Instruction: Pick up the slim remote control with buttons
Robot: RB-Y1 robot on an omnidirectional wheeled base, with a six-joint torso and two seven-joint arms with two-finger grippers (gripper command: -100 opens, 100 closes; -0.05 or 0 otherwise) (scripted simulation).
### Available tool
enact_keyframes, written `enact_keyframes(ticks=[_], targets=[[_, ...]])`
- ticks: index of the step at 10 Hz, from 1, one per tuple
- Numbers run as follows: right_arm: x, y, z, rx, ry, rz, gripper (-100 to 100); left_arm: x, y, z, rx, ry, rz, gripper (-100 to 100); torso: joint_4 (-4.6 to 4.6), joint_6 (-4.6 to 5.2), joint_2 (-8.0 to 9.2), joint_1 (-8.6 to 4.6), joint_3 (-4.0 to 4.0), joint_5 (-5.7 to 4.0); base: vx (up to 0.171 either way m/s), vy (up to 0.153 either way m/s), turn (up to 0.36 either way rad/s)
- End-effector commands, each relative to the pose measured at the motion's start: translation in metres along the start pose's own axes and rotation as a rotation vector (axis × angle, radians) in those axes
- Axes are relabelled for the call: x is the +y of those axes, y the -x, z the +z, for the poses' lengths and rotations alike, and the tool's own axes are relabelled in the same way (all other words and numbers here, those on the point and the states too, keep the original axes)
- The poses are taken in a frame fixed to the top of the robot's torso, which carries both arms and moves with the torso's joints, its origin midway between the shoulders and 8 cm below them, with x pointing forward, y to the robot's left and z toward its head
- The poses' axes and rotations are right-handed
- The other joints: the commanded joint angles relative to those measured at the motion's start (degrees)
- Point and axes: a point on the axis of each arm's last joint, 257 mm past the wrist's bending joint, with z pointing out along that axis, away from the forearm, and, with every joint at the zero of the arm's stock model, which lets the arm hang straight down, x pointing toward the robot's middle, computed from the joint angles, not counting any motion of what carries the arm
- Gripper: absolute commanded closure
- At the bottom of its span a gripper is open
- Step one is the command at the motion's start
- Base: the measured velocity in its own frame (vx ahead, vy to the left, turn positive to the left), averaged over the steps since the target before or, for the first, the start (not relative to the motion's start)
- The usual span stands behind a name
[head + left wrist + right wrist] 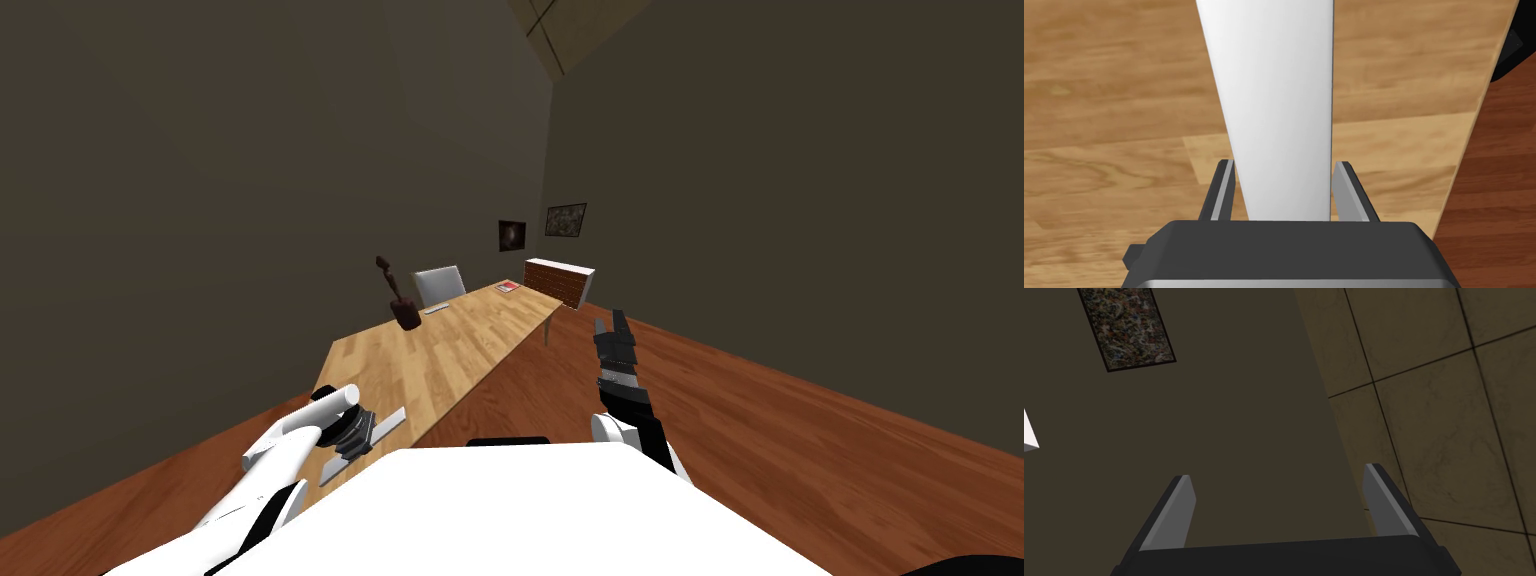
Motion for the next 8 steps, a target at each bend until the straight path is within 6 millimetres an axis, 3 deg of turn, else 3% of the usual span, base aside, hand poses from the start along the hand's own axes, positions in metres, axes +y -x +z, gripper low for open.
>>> enact_keyframes(ticks=[1, 3, 4, 5, 7, 8], targets=[[0.000, 0.000, 0.000, 0.000, 0.000, 0.000, 0, 0.000, 0.000, 0.000, 0.000, 0.000, 0.000, 100, 0.00, 0.00, 0.00, 0.00, 0.00, 0.00, 0.000, 0.000, 0.000], [0.000, 0.000, 0.000, 0.000, 0.000, 0.000, 0, 0.000, 0.000, 0.000, 0.000, 0.000, 0.001, 100, 0.00, -0.02, -0.02, 0.02, -0.01, 0.00, 0.000, 0.000, 0.000], [0.000, 0.000, 0.000, 0.000, 0.000, 0.000, 0, 0.000, 0.000, 0.000, 0.000, 0.000, 0.002, 0, 0.00, -0.03, -0.02, 0.02, -0.01, -0.01, 0.000, 0.000, 0.000], [0.000, 0.000, 0.000, 0.000, 0.000, 0.000, 0, -0.009, 0.005, -0.012, -0.001, -0.003, 0.002, 100, 0.00, -0.03, -0.02, 0.01, -0.01, -0.01, 0.001, -0.031, -0.009], [0.000, 0.000, 0.000, 0.000, 0.000, 0.000, 0, -0.009, 0.008, -0.013, -0.002, -0.005, 0.001, 100, 0.03, -0.04, 0.02, -0.18, 0.03, -0.10, -0.008, -0.033, -0.002], [0.000, 0.000, 0.000, 0.000, 0.000, 0.000, 0, -0.010, 0.009, -0.014, -0.002, -0.004, 0.002, 0, 0.02, -0.03, 0.02, -0.11, 0.02, -0.05, 0.000, 0.000, 0.000]])
